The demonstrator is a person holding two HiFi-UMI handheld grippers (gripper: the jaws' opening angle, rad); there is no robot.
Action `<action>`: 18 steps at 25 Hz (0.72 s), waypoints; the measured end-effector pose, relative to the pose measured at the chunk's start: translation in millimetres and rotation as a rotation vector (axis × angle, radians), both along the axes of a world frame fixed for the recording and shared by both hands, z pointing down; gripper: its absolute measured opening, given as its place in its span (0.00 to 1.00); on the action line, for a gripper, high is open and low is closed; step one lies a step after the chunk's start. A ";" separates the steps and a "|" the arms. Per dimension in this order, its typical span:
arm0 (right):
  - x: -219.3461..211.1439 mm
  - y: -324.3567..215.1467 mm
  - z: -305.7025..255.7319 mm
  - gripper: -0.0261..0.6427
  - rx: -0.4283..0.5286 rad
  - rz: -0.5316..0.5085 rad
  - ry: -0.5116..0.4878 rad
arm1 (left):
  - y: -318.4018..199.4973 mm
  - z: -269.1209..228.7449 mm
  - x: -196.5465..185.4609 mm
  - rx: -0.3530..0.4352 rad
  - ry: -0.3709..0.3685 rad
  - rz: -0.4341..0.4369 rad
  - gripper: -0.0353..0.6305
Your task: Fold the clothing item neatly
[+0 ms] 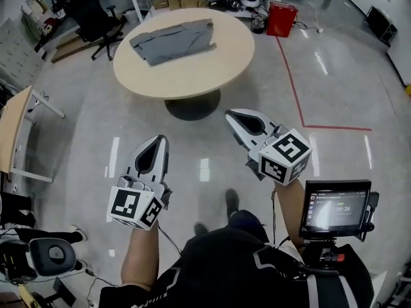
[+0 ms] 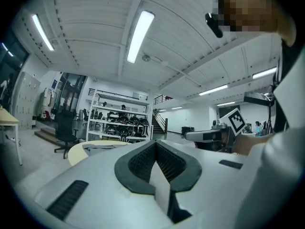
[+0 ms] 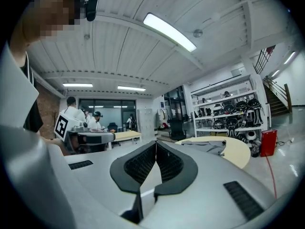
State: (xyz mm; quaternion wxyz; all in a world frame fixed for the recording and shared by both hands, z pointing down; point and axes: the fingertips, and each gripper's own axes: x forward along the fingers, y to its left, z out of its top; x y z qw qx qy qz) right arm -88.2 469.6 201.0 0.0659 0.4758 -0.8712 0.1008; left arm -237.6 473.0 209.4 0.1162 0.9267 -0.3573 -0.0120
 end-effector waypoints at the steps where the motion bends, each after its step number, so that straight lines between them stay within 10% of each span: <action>1: -7.2 12.5 -1.5 0.05 0.003 0.009 0.006 | 11.2 -1.2 -8.7 0.000 0.007 0.013 0.05; 9: -59.4 80.3 -10.3 0.05 0.014 0.052 0.055 | 72.1 5.5 -59.2 -0.022 0.061 0.068 0.05; 18: -24.1 139.2 -22.4 0.05 0.030 0.050 0.038 | 122.9 -15.1 -12.7 -0.014 0.053 0.063 0.05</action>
